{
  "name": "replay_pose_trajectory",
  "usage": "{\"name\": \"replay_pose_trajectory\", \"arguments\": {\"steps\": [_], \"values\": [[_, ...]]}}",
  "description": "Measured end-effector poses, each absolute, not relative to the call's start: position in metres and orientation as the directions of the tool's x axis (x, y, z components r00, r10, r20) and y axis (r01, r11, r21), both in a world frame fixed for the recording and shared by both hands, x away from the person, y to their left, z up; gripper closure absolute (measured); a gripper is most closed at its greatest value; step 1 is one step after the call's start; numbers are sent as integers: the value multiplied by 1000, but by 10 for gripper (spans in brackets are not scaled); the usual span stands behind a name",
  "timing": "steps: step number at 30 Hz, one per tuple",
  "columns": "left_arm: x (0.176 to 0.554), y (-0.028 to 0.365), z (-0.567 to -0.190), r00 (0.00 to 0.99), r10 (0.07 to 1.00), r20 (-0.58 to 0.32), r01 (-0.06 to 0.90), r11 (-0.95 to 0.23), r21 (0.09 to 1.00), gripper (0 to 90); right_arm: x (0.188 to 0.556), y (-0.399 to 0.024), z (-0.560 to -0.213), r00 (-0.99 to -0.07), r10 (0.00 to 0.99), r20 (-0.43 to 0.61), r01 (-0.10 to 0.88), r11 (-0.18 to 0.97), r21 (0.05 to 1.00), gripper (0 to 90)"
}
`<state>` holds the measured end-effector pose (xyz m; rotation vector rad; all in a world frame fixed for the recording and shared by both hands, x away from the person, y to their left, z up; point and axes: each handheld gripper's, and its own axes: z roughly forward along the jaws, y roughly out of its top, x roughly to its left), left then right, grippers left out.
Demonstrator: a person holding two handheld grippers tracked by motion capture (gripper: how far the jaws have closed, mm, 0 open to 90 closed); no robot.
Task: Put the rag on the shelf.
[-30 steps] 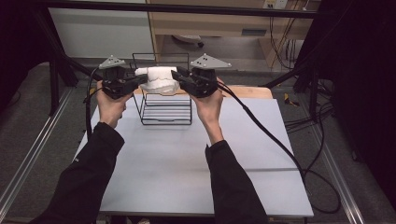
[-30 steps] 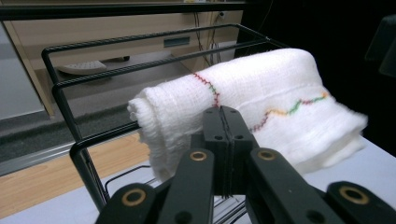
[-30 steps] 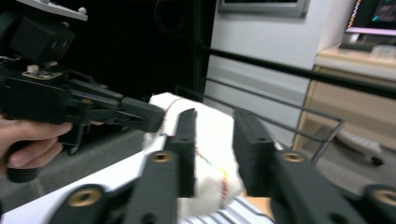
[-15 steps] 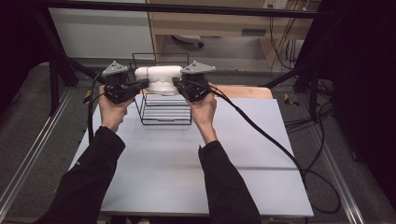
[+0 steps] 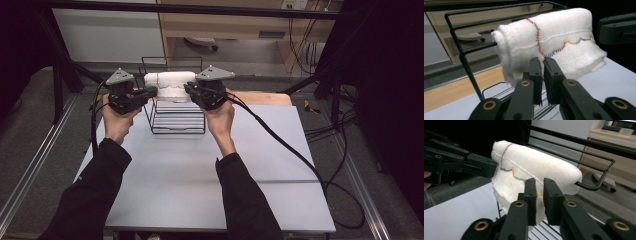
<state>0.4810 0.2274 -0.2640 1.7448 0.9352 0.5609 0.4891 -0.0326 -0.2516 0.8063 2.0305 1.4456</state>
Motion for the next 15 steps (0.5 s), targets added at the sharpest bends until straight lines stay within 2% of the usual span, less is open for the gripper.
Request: {"name": "replay_pose_trajectory", "arguments": {"steps": [4, 15], "values": [[472, 232, -268, 597, 800, -60, 336, -181, 924, 775, 483, -41, -249, -705, 708, -39, 192, 244, 950, 700], [452, 243, -303, 624, 780, -43, 370, -247, 896, 467, 463, -77, -260, -729, 684, 41, 258, 219, 941, 443]]}}
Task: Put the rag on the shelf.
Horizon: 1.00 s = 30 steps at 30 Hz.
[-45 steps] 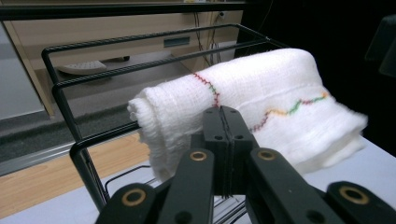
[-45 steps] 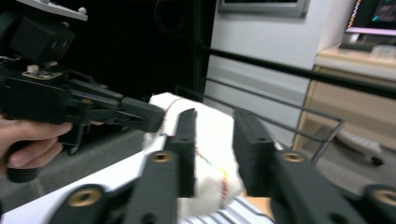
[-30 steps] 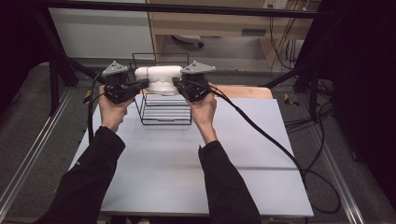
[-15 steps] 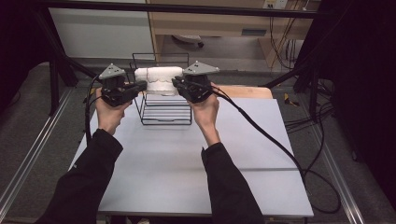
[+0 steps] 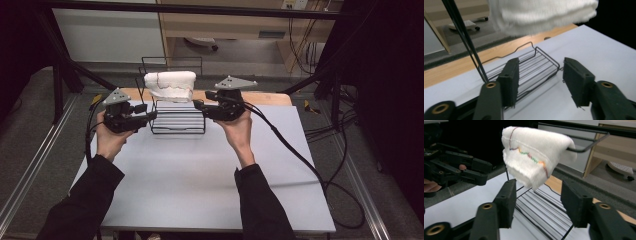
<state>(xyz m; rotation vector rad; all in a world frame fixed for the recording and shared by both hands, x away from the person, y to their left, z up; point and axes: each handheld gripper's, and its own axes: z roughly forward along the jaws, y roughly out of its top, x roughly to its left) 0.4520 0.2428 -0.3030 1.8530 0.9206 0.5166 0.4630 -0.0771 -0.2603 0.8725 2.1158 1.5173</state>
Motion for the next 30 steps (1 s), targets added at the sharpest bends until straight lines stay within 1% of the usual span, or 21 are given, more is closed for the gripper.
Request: {"name": "replay_pose_trajectory", "arguments": {"steps": [5, 6, 8, 13, 18, 21, 26, 30], "values": [[444, 250, -322, 629, 776, -52, 403, -268, 875, 343, 454, -91, -271, -730, 680, 58, 285, 227, 931, 284], [443, 252, -326, 627, 777, -45, 403, -275, 873, 319, 452, -96, -275, -728, 682, 67, 297, 226, 928, 252], [439, 254, -335, 629, 775, -59, 418, -274, 866, 278, 451, -103, -282, -728, 679, 93, 320, 217, 922, 184], [431, 261, -357, 629, 773, -82, 446, -272, 853, 205, 447, -125, -302, -712, 691, 124, 362, 210, 908, 102], [422, 268, -378, 633, 768, -102, 469, -276, 839, 160, 440, -150, -325, -698, 700, 150, 395, 202, 896, 47], [417, 272, -387, 631, 766, -123, 484, -264, 834, 149, 436, -165, -339, -687, 707, 169, 413, 188, 891, 33], [409, 277, -400, 635, 762, -125, 498, -280, 820, 124, 427, -189, -366, -674, 713, 192, 450, 190, 873, 20], [403, 280, -409, 629, 767, -129, 509, -281, 814, 82, 419, -205, -388, -668, 716, 205, 475, 198, 858, 5]]}}
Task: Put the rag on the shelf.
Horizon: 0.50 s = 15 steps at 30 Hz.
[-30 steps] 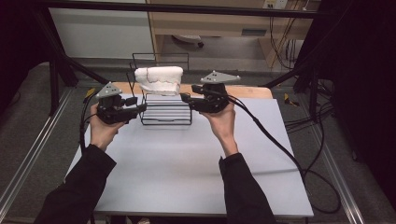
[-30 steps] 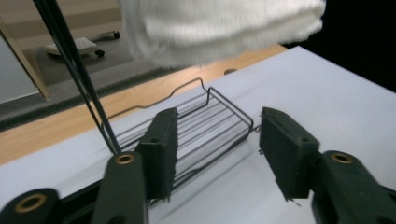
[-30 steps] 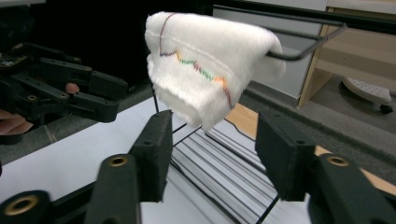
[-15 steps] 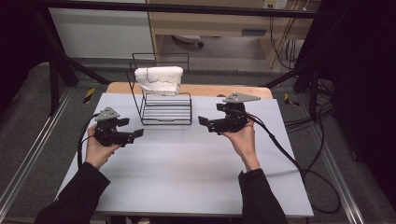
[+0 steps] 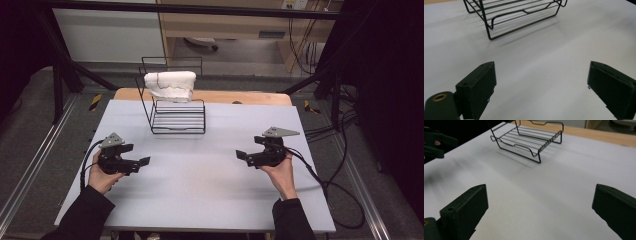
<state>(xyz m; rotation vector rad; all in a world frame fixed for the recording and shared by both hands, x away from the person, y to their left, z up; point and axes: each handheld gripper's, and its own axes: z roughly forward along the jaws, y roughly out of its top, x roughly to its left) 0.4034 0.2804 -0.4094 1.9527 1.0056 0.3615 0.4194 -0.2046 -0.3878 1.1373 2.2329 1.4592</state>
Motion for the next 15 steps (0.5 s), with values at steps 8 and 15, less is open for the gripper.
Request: {"name": "replay_pose_trajectory", "arguments": {"steps": [8, 15], "values": [[393, 288, -422, 617, 779, -113, 520, -297, 801, 44, 400, -235, -415, -657, 723, 213, 482, 186, 856, 4], [384, 296, -430, 620, 779, -93, 515, -314, 798, 52, 383, -259, -430, -645, 734, 213, 487, 180, 855, 4]]}}
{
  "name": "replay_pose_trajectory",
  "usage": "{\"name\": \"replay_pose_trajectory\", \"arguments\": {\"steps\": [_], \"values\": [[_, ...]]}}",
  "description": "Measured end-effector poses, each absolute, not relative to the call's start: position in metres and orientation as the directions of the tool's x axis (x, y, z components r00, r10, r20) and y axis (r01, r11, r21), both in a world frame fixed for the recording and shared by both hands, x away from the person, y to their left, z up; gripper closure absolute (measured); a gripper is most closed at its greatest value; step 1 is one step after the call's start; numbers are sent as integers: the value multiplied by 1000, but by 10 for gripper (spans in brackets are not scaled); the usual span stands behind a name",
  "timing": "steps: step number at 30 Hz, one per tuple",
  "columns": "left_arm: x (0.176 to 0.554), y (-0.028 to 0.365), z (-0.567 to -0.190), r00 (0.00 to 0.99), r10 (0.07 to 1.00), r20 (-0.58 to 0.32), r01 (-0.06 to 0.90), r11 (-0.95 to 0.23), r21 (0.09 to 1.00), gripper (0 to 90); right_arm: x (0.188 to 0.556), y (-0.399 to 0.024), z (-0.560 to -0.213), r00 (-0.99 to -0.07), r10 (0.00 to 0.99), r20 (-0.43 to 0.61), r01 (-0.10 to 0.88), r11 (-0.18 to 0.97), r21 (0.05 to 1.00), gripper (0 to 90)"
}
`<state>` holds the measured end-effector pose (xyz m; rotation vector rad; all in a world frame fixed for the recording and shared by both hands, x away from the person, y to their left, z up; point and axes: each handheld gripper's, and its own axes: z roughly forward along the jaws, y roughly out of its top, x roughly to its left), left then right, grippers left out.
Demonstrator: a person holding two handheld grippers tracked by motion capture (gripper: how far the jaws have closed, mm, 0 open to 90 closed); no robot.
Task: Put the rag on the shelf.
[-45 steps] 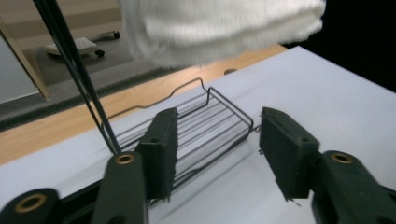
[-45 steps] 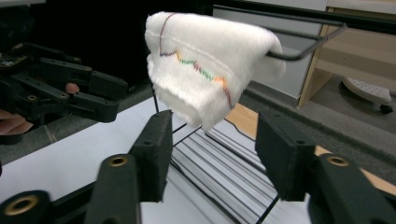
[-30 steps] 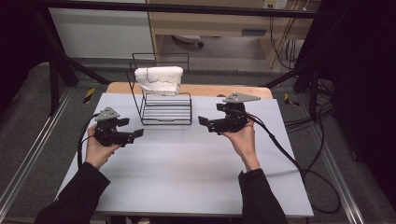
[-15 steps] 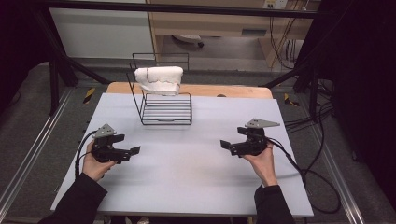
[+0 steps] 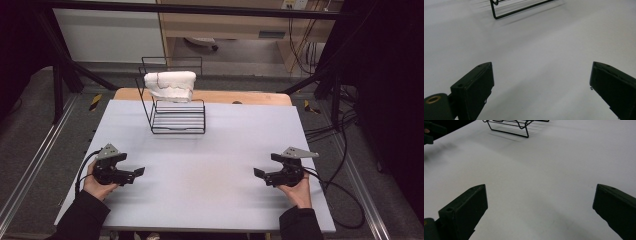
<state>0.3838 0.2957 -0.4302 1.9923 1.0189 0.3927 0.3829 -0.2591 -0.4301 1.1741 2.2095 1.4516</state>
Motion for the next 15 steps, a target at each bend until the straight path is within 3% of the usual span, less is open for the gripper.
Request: {"name": "replay_pose_trajectory", "arguments": {"steps": [15], "values": [[376, 302, -439, 614, 784, -89, 507, -306, 806, 59, 369, -274, -439, -649, 725, 231, 514, 194, 836, 4]]}}
